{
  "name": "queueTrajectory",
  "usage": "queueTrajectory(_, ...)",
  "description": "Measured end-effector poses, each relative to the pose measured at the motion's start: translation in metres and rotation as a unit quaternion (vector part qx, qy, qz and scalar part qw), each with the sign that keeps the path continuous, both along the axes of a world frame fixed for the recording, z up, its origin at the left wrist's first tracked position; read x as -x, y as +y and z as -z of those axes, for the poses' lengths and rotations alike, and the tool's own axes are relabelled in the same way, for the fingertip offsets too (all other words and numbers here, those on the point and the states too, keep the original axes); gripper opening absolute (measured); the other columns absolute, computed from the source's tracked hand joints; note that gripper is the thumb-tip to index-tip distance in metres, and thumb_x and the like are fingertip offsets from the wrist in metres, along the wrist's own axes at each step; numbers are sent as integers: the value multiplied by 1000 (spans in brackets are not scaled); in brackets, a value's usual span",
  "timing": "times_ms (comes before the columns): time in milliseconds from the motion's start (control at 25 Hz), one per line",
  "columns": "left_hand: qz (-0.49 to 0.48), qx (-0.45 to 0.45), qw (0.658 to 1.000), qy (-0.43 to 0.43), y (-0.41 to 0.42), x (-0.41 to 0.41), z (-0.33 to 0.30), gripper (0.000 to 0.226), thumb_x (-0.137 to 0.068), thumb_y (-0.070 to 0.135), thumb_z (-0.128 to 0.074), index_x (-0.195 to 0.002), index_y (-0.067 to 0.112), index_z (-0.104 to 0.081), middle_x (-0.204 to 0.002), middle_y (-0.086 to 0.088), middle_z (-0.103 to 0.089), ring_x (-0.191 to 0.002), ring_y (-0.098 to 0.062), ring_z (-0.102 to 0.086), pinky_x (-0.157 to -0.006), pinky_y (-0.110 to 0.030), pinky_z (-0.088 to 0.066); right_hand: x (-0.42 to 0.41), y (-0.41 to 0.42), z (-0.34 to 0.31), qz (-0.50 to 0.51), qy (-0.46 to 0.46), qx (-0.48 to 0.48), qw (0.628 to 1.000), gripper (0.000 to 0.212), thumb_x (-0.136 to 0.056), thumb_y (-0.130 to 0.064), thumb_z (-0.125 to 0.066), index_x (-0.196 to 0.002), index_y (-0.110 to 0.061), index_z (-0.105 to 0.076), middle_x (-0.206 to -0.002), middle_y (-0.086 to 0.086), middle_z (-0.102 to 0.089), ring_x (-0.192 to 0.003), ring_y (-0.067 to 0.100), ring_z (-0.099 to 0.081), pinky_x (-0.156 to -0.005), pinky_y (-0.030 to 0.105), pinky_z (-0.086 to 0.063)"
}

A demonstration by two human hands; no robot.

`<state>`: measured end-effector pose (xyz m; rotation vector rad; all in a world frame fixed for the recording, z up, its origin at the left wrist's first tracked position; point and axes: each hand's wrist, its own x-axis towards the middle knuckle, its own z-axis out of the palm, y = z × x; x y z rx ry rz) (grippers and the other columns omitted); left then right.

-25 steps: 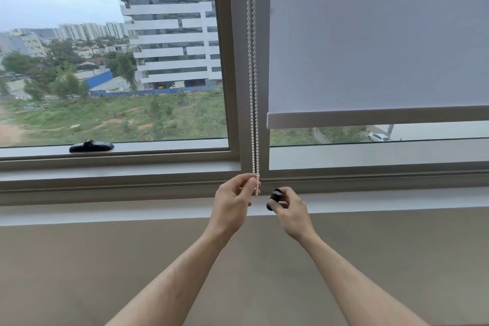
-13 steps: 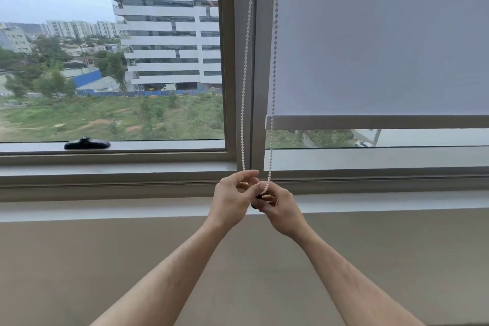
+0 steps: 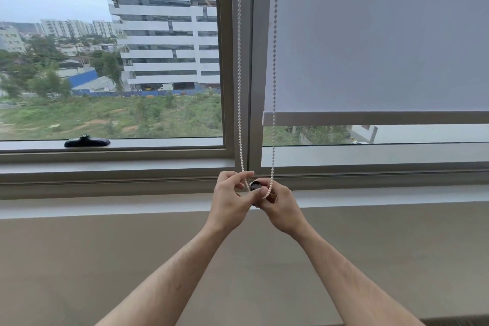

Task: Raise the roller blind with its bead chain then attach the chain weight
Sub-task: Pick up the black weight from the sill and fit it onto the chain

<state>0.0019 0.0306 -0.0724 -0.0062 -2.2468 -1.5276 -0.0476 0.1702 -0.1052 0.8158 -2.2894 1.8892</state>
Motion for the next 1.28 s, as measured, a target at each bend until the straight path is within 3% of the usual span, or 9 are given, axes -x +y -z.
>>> queueTrajectory(160,9,-4,1000,10,0,-5,2,54,-71,33,-85,-121,25,-66,-113,8,-53,-101,-6,-58,-70,-15,-49,-3,1,2,-7,4,-9,1000,20,-75,-34,-66,-93,-43,-67,-86,-11,-74,-79,12,-69,-82,45,-60)
queueTrajectory(360,53,-4,999,11,-2,-9,3,57,-69,29,-86,-122,29,-65,-123,14,-55,-109,-5,-56,-77,-20,-44,-5,2,4,-36,-24,-1,999,21,-83,-14,-65,-101,-25,-68,-91,17,-71,-83,28,-67,-87,57,-55)
queueTrajectory(440,75,1,997,3,-3,-10,1,57,-69,28,-87,-121,29,-66,-124,12,-56,-105,4,-56,-76,-13,-43,-8,4,2,-96,-54,12,994,23,-90,-4,-61,-110,-14,-67,-95,16,-68,-89,25,-64,-92,54,-55)
queueTrajectory(560,119,-18,993,-4,-5,-13,-5,56,-69,22,-88,-120,26,-67,-121,9,-57,-95,13,-57,-66,-8,-46,-11,8,-4,-176,-82,21,981,26,-96,-7,-59,-122,-3,-61,-100,13,-65,-90,25,-58,-84,39,-51)
queueTrajectory(800,147,-30,988,-35,-12,-19,-12,50,-62,34,-89,-105,48,-67,-110,30,-59,-74,5,-56,-81,-33,-51,-12,13,-2,-216,-124,68,966,52,-91,-27,-64,-137,-6,-53,-106,13,-60,-90,23,-57,-85,37,-49)
queueTrajectory(880,158,-30,986,-35,-14,-21,-14,50,-61,37,-88,-105,48,-67,-113,26,-60,-85,6,-60,-79,-27,-50,-11,13,-1,-214,-130,90,964,52,-89,-28,-68,-135,-9,-52,-110,16,-63,-95,26,-60,-85,39,-50)
queueTrajectory(1000,177,-51,982,-43,-16,-20,-13,49,-67,24,-89,-109,39,-68,-122,4,-63,-113,-8,-60,-80,-22,-53,-10,12,-1,-211,-128,117,962,43,-89,-19,-70,-127,-10,-51,-116,23,-65,-104,31,-63,-83,38,-52)
queueTrajectory(1120,194,-81,975,-69,-18,-22,-11,52,-71,14,-86,-117,26,-67,-114,-11,-71,-115,-18,-63,-84,-30,-59,-11,12,-1,-211,-127,131,960,44,-86,-24,-76,-123,-14,-55,-114,18,-68,-105,27,-65,-83,33,-54)
queueTrajectory(1280,212,-75,971,-83,-23,-23,-12,54,-72,15,-85,-121,25,-64,-109,-7,-75,-115,-10,-63,-95,-38,-55,-11,13,-1,-211,-138,126,960,47,-80,-34,-81,-118,-17,-58,-110,20,-63,-99,30,-60,-83,36,-53)
